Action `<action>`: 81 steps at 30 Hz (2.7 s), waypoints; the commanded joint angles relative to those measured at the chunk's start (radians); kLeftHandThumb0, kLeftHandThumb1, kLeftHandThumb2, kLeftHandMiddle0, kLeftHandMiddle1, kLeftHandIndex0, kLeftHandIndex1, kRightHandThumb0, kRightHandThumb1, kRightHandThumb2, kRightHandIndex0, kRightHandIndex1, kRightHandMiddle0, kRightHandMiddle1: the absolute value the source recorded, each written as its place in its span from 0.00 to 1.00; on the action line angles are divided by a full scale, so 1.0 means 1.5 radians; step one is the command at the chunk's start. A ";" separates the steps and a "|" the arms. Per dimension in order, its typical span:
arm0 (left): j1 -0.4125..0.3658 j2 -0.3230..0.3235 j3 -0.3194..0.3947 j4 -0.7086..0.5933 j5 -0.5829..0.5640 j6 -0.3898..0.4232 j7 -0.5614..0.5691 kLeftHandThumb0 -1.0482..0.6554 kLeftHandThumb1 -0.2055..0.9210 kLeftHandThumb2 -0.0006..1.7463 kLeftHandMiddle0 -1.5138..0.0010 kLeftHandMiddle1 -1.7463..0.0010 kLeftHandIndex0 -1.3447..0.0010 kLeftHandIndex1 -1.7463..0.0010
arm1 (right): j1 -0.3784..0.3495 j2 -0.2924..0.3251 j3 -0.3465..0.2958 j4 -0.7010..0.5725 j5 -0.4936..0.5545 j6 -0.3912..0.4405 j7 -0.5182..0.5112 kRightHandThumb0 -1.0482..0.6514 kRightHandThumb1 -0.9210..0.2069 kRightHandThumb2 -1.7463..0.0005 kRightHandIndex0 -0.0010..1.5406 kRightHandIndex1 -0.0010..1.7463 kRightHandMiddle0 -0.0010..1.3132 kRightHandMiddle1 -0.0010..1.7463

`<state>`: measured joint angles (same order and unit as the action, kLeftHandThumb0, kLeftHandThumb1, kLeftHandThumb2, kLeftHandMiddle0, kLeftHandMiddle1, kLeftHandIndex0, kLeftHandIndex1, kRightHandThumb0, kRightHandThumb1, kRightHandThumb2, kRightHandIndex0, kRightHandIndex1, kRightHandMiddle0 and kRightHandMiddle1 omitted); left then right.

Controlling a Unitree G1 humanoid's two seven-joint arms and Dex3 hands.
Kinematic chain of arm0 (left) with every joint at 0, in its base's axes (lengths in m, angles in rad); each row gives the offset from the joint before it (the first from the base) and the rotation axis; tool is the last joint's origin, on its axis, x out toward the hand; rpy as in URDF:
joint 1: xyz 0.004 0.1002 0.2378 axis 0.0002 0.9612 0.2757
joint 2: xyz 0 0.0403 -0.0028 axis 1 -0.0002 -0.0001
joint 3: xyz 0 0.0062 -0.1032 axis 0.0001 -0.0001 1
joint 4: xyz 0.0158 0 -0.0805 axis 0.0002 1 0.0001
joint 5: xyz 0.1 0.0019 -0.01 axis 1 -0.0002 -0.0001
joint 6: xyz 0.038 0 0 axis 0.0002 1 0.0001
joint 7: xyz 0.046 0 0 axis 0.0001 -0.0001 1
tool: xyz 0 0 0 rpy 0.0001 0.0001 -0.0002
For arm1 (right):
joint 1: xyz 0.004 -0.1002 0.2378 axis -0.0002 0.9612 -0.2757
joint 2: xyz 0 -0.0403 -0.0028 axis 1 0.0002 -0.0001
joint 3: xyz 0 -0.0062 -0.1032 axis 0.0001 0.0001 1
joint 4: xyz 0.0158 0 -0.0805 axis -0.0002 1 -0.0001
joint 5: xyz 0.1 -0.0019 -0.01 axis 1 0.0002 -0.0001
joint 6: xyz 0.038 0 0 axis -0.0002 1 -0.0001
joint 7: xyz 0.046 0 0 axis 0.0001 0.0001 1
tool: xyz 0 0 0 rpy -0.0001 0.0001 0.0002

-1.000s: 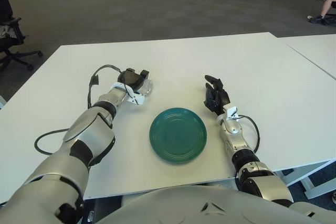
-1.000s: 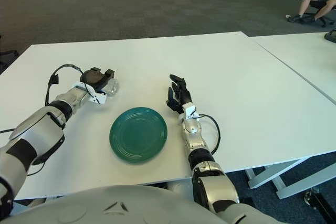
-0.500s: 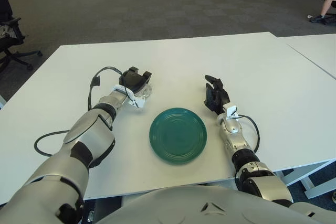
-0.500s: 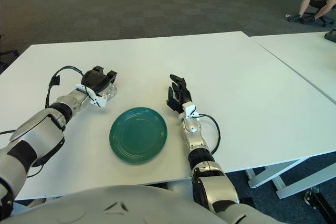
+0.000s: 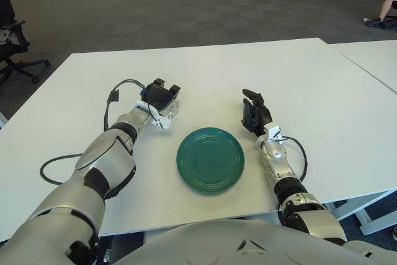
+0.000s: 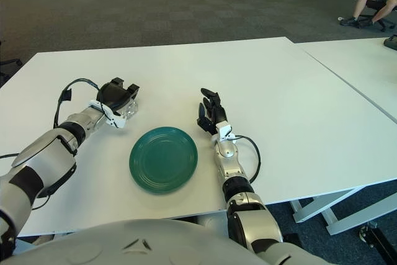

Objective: Put the bottle into the plate.

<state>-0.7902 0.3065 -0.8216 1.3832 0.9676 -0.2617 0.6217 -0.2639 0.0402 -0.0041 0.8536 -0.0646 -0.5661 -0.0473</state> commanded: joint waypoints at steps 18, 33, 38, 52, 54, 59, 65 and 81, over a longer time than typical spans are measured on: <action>-0.049 0.037 0.087 -0.016 -0.062 -0.077 0.018 0.61 0.34 0.84 0.51 0.04 0.64 0.00 | 0.009 -0.008 -0.003 0.075 -0.002 -0.010 0.007 0.20 0.00 0.51 0.16 0.00 0.00 0.41; -0.108 0.102 0.158 -0.063 -0.107 -0.220 0.036 0.61 0.32 0.86 0.51 0.02 0.63 0.00 | -0.002 -0.011 -0.009 0.100 0.008 -0.039 0.032 0.20 0.00 0.51 0.17 0.00 0.00 0.43; -0.109 0.113 0.164 -0.091 -0.104 -0.256 0.075 0.61 0.32 0.86 0.51 0.01 0.63 0.00 | 0.009 -0.007 -0.006 0.074 0.001 -0.024 0.023 0.20 0.00 0.51 0.17 0.00 0.00 0.42; -0.070 0.153 0.187 -0.281 -0.092 -0.371 0.114 0.61 0.30 0.88 0.50 0.02 0.61 0.00 | 0.048 0.011 0.000 -0.038 0.007 0.076 0.008 0.21 0.00 0.56 0.17 0.00 0.00 0.36; -0.052 0.156 0.193 -0.342 -0.089 -0.381 0.103 0.61 0.30 0.88 0.50 0.02 0.61 0.00 | 0.048 0.012 0.000 -0.042 0.006 0.080 0.007 0.21 0.00 0.56 0.17 0.00 0.00 0.36; -0.019 0.166 0.207 -0.443 -0.087 -0.392 0.068 0.61 0.28 0.88 0.48 0.03 0.60 0.00 | 0.051 0.011 0.000 -0.047 0.008 0.082 0.010 0.21 0.00 0.55 0.17 0.00 0.00 0.36; 0.036 0.174 0.220 -0.572 -0.100 -0.416 -0.014 0.61 0.27 0.89 0.47 0.04 0.59 0.00 | 0.052 0.010 0.000 -0.044 0.011 0.073 0.018 0.22 0.00 0.54 0.17 0.00 0.00 0.36; 0.150 0.137 0.198 -0.682 -0.070 -0.474 -0.129 0.61 0.29 0.87 0.48 0.05 0.60 0.00 | 0.042 0.005 0.000 -0.005 -0.016 0.032 -0.024 0.18 0.00 0.54 0.15 0.00 0.00 0.26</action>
<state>-0.5531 0.5175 -0.5264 0.3652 0.8671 -0.9567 0.4518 -0.2298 0.0501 -0.0039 0.7891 -0.0679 -0.5252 -0.0497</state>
